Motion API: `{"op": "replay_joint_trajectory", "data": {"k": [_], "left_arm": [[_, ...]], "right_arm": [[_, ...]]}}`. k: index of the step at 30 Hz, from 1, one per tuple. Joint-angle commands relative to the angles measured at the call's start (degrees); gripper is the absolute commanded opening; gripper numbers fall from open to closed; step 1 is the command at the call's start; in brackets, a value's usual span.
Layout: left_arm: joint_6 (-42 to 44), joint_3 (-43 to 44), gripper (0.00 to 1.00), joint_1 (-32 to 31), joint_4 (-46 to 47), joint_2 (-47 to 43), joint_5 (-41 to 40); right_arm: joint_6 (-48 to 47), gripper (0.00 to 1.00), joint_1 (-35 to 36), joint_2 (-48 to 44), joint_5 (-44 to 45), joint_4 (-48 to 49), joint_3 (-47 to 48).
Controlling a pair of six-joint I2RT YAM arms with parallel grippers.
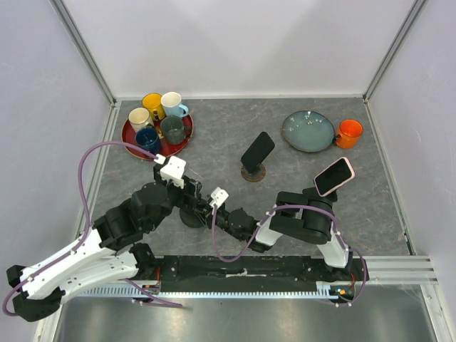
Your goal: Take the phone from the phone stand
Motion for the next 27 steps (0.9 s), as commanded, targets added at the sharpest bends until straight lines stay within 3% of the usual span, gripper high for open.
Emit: {"op": "replay_joint_trajectory", "data": {"k": [1,9,14,27], "left_arm": [[-0.4,6.6,0.02,0.0,30.0,-5.0,-3.6],[-1.9,9.6,0.02,0.0,26.8,-4.3,-3.2],[-3.1,13.7,0.02,0.0,19.6,-3.5,-3.1],[-1.9,19.9,0.02,0.0,15.6,-1.2,-2.3]], "right_arm": [[0.4,0.00,0.3,5.5,2.6,-22.0,-2.9],[0.9,0.00,0.3,5.6,3.7,-23.3,-2.3],[1.1,0.00,0.3,6.0,4.2,-24.3,-1.7],[1.1,0.00,0.6,6.6,5.0,-26.5,0.1]]}}
